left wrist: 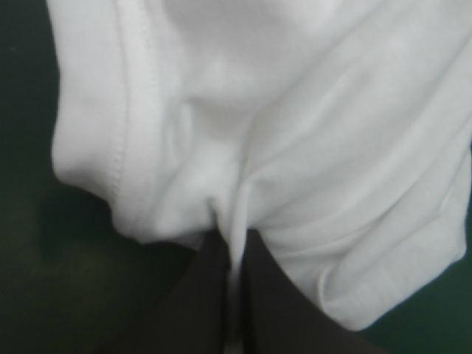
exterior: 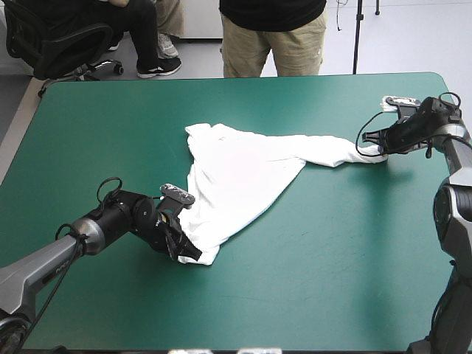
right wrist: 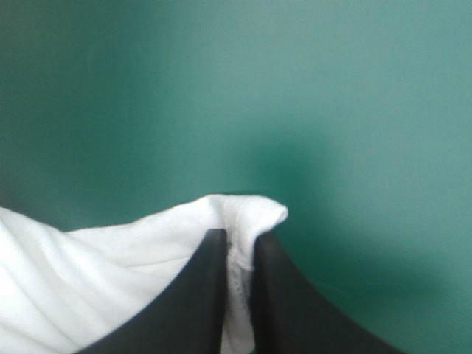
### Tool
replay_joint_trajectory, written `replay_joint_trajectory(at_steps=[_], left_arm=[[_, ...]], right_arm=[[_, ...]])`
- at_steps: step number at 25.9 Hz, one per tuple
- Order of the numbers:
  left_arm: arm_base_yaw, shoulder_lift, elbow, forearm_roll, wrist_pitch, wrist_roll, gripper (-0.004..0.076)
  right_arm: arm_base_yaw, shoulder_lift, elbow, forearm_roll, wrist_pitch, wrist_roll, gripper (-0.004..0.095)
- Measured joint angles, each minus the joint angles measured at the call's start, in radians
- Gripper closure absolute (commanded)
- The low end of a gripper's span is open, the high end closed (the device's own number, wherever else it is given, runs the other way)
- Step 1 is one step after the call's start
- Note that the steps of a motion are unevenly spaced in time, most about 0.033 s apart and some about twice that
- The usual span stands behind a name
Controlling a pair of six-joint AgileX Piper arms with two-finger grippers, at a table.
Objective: Fold the cloth
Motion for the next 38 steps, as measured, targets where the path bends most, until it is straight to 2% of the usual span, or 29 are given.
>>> replay_joint_trajectory(at_steps=[5, 8, 10, 11, 13, 16, 18, 24, 30, 34, 38], left_arm=[[0.0, -0.066, 0.024, 0.023, -0.029, -0.011, 0.0733], [-0.002, -0.19, 0.011, 0.153, 0.049, -0.073, 0.0733], [-0.002, -0.302, -0.048, 0.325, 0.13, -0.156, 0.0733], [-0.002, -0.351, -0.104, 0.436, 0.171, -0.199, 0.0733], [-0.002, -0.398, -0.203, 0.548, 0.214, -0.226, 0.0733], [-0.002, -0.441, -0.354, 0.681, 0.255, -0.247, 0.0733], [-0.002, -0.451, -0.46, 0.769, 0.274, -0.248, 0.0733], [-0.002, -0.456, -0.809, 0.948, 0.312, -0.246, 0.0733], [-0.002, -0.458, -1.117, 0.972, 0.287, -0.196, 0.0733], [-0.002, -0.458, -1.26, 0.975, 0.284, -0.14, 0.0733], [-0.002, -0.453, -1.312, 0.98, 0.282, -0.1, 0.0733]], right_arm=[[0.0, -0.048, 0.009, -0.031, 0.065, 0.009, 0.0926], [0.0, -0.164, 0.01, 0.001, 0.104, -0.002, 0.0925], [0.0, -0.274, 0.01, 0.119, 0.146, -0.058, 0.0925], [0.0, -0.352, 0.008, 0.221, 0.174, -0.111, 0.0925], [0.0, -0.426, -0.002, 0.336, 0.195, -0.169, 0.0925], [0.0, -0.521, -0.044, 0.45, 0.211, -0.214, 0.0925], [0.0, -0.569, -0.089, 0.483, 0.216, -0.225, 0.0925], [-0.014, -0.712, -0.253, 0.501, 0.235, -0.233, 0.0925], [-0.05, -0.827, -0.421, 0.488, 0.238, -0.221, 0.0926], [-0.05, -0.904, -0.49, 0.449, 0.248, -0.196, 0.0925], [-0.05, -0.946, -0.51, 0.379, 0.278, -0.145, 0.0925]])
